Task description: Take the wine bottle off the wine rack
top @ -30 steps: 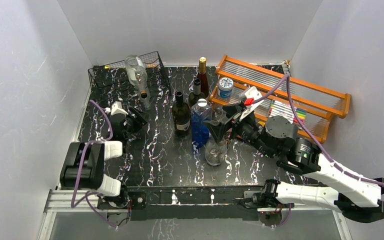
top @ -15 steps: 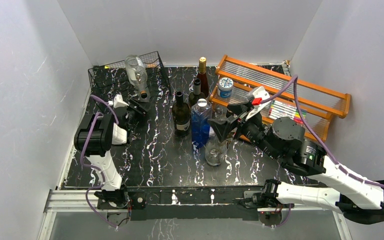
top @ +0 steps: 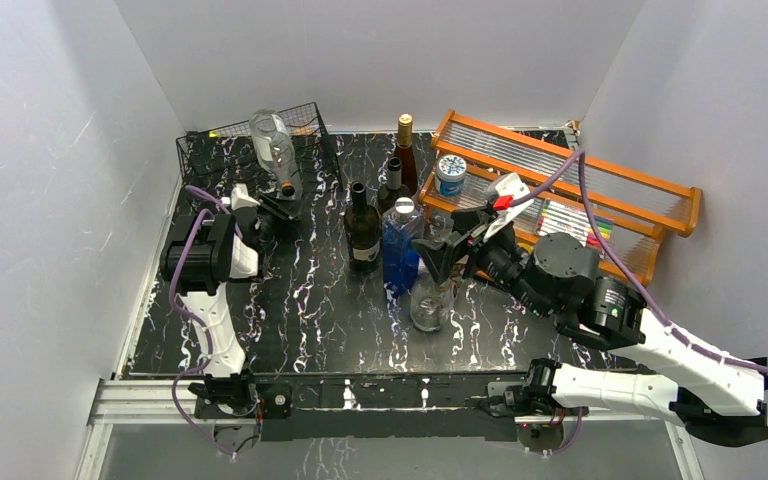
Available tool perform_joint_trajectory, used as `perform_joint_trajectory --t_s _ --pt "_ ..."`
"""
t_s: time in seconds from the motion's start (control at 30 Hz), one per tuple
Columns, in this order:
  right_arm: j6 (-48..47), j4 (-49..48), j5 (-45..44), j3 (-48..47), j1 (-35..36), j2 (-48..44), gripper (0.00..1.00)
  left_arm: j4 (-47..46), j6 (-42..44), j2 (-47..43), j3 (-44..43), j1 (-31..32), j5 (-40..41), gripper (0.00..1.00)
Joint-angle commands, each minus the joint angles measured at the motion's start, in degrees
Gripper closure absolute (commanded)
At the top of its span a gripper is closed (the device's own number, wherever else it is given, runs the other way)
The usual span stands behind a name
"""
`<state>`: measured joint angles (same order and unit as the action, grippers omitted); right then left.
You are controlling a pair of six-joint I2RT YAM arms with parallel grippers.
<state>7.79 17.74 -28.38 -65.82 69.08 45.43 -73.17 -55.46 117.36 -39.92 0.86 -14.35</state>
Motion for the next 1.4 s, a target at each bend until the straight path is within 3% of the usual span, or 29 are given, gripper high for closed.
perform_joint_trajectory --t_s 0.0,0.13,0.43,0.77,1.13,1.37 --pt "0.64 -1.7 -0.89 -1.11 0.09 0.09 0.02 -4.97 1.54 -1.39 -0.28 -0.07 -0.04 0.73" --pt "0.56 -2.22 -0.89 -0.89 0.07 0.42 0.02 -4.97 1.57 -3.06 1.94 -0.02 -0.28 0.83" --pt "0.4 -2.43 -0.45 -0.12 0.09 1.45 0.02 -1.62 -4.33 -10.38 9.59 -0.94 -5.28 0.93" --pt "-0.89 -3.32 -0.3 -0.09 0.09 2.36 0.02 7.25 -8.04 -25.02 18.53 -2.72 -9.94 0.94" --pt "-0.59 -3.67 0.82 0.08 0.14 3.43 0.02 32.04 -6.04 -45.18 21.94 -3.44 -15.0 1.0" --pt "-0.74 -3.67 1.02 -0.33 0.07 4.46 0.02 58.67 1.83 -62.05 18.79 -3.69 -15.91 1.0"
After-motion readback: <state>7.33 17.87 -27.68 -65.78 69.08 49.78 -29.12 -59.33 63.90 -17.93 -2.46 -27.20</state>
